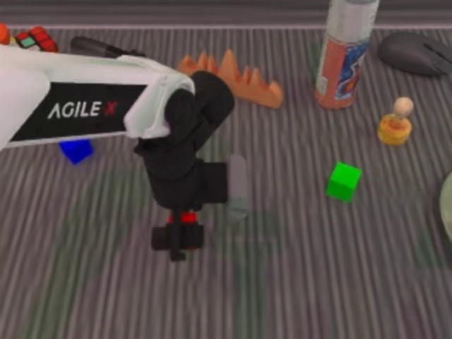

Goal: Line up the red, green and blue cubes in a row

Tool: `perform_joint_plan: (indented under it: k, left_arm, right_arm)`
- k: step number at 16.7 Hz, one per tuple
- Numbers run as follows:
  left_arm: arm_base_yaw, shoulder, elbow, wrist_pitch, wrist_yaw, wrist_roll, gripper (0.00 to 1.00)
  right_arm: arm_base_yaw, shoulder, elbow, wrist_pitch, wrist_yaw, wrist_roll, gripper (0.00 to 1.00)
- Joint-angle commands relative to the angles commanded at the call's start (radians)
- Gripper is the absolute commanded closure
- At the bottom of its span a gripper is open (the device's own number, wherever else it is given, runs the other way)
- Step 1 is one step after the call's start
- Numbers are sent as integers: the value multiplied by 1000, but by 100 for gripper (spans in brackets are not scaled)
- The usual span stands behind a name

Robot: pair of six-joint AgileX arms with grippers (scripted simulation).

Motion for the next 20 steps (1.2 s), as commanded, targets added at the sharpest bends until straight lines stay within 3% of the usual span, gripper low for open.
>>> perform_joint_plan:
  k: [2,12,20]
  left_arm:
    - [0,0,0,0,0,0,0]
    - [0,-6,15,-17,0,4,0]
    - [25,-92,161,-252,-1,2,0]
  right_arm:
    - [0,0,0,0,0,0,0]
    - [0,0,0,0,0,0,0]
    - [0,0,0,0,0,0,0]
